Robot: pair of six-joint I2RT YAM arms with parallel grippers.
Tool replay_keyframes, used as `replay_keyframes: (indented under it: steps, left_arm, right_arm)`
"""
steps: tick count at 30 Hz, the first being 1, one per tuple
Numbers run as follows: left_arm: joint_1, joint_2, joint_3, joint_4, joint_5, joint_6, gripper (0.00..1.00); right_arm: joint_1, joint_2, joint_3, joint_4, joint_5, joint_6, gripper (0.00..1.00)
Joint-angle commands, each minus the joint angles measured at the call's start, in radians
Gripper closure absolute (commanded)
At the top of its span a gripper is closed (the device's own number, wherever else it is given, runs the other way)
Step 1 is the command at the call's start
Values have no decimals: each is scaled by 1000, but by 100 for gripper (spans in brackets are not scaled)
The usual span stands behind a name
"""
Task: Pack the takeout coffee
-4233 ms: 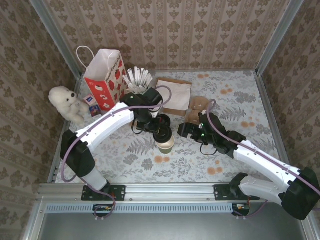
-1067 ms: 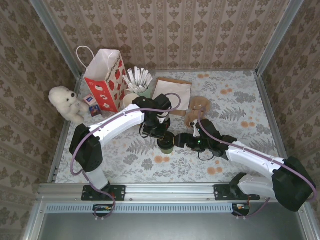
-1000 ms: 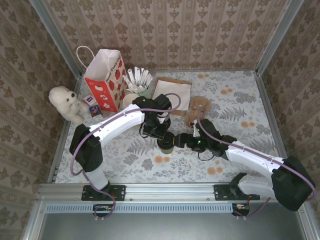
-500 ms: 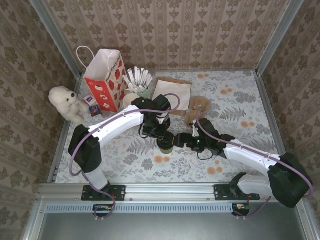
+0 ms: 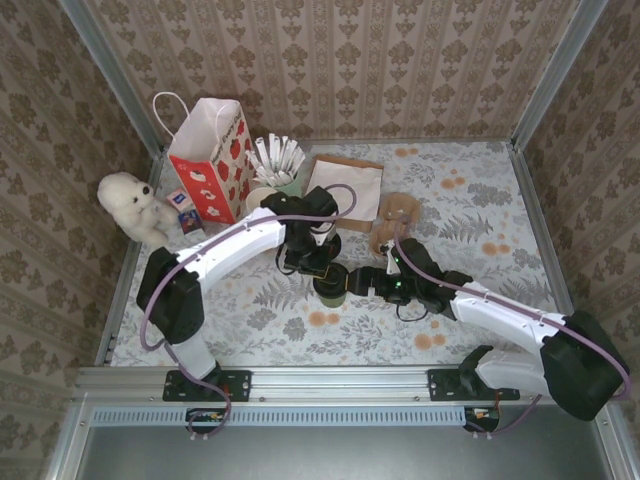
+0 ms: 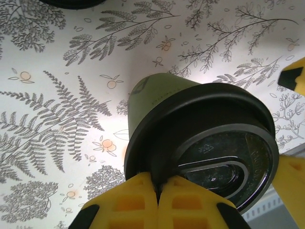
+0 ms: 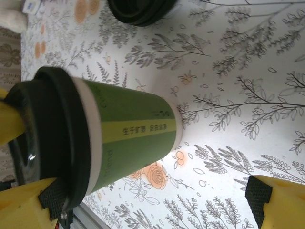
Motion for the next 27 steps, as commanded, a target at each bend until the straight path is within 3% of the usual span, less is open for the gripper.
replay_keyframes:
  steps: [1, 7, 11, 19, 27]
  left_arm:
    - [9, 73, 31, -64, -41, 21, 100]
    - [3, 87, 70, -67, -3, 14, 100]
    - [-9, 89, 76, -72, -15, 11, 100]
    - [-43, 104, 111, -102, -59, 23, 100]
    - [-46, 108, 99, -102, -64, 26, 100]
  right_arm:
    - [13, -58, -19, 86, -21, -104, 0]
    - [35, -61, 10, 54, -56, -330, 0]
    - [59, -37, 45, -21, -2, -434, 0]
    - [100, 38, 29, 155, 58, -436, 0]
    - [134, 57, -4, 276, 195, -445, 0]
